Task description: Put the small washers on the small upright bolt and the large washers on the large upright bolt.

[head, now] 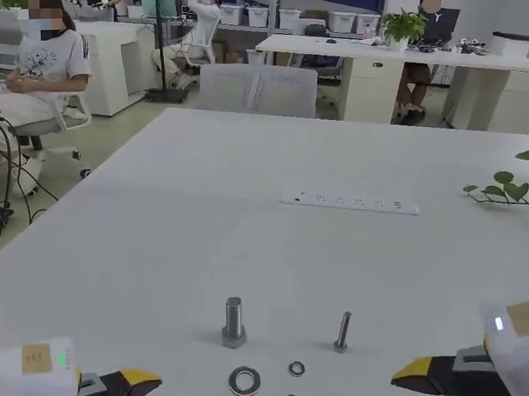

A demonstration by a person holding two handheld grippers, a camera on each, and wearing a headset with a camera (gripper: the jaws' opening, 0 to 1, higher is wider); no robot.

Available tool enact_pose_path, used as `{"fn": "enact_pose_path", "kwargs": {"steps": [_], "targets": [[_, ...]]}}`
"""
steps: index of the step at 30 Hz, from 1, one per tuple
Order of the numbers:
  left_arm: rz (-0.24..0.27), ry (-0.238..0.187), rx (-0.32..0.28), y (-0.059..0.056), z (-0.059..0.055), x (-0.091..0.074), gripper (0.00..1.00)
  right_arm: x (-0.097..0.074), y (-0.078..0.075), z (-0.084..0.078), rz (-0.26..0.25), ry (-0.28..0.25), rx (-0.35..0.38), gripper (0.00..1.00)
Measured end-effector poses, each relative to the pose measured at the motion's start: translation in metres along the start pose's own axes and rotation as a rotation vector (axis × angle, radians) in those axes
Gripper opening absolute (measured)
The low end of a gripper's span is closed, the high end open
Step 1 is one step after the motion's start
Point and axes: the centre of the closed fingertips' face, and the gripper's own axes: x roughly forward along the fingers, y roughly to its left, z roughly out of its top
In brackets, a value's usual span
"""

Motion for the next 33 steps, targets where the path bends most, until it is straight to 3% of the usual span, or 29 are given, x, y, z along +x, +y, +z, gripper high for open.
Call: {"fn": "enact_pose_path", "kwargs": {"steps": [10,33], "targets": [[0.005,0.004,0.007,0.000,0.000,-0.001,0.93,0.014,-0.003,0.011,0.023,0.057,-0.075,0.57],[0.022,0.014,0.010,0.000,0.000,-0.003,0.92,0.043,-0.014,0.025,0.065,0.132,-0.155,0.48]]}}
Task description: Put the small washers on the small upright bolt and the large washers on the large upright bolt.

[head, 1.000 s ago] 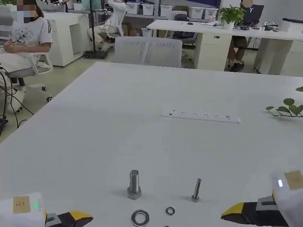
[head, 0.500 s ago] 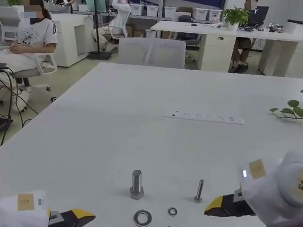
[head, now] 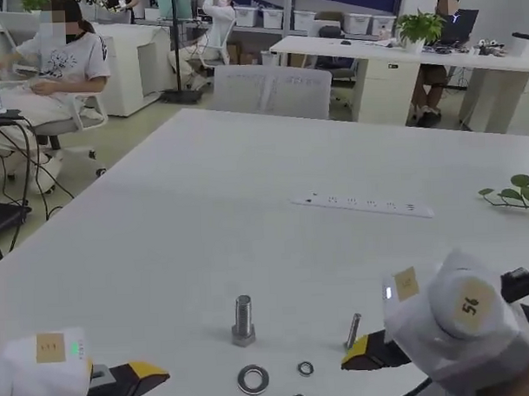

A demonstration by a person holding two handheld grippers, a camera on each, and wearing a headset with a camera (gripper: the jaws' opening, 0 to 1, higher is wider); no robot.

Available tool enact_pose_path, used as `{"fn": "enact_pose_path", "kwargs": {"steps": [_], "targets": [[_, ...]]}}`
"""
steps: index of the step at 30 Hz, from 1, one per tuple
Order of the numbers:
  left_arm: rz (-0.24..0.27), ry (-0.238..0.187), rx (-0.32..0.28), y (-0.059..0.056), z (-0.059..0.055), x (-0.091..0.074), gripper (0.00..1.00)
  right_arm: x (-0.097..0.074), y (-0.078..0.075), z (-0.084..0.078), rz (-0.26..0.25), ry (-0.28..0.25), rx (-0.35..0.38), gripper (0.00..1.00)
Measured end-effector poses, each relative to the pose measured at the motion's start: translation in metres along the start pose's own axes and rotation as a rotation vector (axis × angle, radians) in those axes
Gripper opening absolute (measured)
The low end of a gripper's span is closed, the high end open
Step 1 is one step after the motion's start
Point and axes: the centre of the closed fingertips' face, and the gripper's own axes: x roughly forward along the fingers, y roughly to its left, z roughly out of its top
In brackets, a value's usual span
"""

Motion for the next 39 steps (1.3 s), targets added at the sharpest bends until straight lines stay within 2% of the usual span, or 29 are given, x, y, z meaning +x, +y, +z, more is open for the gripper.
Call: {"fn": "enact_pose_path", "kwargs": {"steps": [22,39], "targets": [[0.010,-0.003,-0.009,0.004,0.001,0.002,0.91,0.021,-0.013,0.006,0.036,0.042,-0.047,0.42],[0.010,-0.010,-0.014,0.005,0.003,0.005,0.90,0.040,-0.019,-0.003,0.064,0.134,-0.105,0.36]]}}
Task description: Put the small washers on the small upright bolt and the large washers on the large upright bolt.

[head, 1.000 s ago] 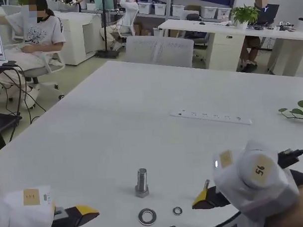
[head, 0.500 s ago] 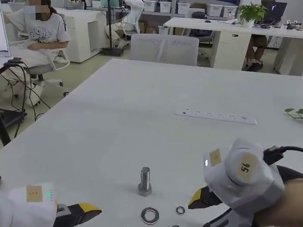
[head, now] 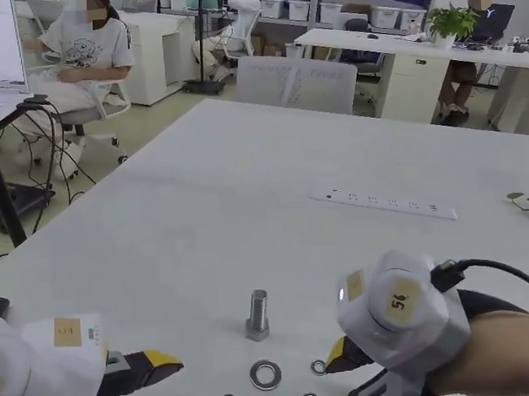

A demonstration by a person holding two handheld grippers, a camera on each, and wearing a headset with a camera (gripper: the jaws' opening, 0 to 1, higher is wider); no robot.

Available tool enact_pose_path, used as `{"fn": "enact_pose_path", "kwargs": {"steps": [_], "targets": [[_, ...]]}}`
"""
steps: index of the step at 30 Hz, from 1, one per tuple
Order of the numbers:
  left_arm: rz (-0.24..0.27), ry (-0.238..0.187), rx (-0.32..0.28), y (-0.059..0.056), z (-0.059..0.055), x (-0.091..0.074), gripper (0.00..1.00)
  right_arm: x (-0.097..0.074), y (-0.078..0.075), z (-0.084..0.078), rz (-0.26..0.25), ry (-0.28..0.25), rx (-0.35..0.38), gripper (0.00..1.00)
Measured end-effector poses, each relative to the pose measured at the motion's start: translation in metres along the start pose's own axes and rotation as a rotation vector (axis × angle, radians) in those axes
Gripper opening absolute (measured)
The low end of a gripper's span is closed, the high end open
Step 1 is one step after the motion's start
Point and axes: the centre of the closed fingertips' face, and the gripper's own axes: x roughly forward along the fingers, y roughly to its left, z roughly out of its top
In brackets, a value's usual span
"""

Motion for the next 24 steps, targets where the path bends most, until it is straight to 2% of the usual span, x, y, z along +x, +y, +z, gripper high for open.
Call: {"fn": "enact_pose_path", "kwargs": {"steps": [9,24], "targets": [[0.002,-0.003,0.001,0.000,0.001,0.001,0.90,0.006,-0.005,0.005,0.010,0.030,-0.027,0.33],[0.005,-0.010,0.008,0.000,0.002,0.001,0.90,0.019,-0.003,0.001,0.038,0.085,-0.057,0.29]]}}
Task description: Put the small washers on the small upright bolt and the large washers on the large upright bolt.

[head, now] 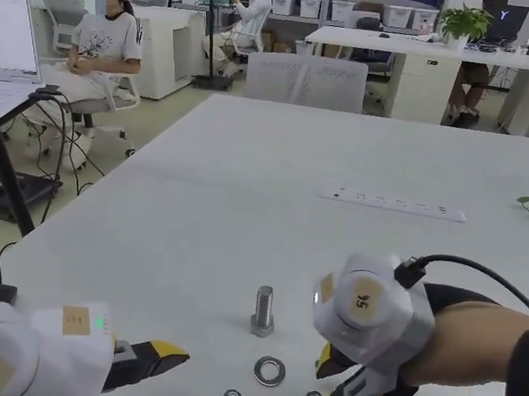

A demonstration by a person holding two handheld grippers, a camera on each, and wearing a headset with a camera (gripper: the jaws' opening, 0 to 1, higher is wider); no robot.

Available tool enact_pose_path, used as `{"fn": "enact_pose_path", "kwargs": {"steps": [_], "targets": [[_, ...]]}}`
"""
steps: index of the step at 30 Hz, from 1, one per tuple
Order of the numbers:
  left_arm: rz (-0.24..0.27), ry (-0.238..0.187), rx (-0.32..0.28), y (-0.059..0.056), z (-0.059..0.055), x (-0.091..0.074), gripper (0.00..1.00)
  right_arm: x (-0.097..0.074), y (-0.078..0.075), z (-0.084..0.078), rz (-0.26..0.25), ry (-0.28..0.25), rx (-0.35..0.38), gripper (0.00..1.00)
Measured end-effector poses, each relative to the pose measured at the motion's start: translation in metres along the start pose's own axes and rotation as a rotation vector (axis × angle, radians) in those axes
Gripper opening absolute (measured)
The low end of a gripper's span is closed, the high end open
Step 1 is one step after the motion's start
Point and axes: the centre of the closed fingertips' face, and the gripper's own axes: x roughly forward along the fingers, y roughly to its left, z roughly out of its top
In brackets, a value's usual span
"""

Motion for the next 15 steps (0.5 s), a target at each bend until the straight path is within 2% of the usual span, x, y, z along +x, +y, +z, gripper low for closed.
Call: {"fn": "enact_pose_path", "kwargs": {"steps": [15], "targets": [[-0.007,-0.013,-0.001,-0.0028,0.0024,0.0006,0.90,0.0065,-0.0015,-0.0047,0.017,0.049,-0.002,0.24]]}}
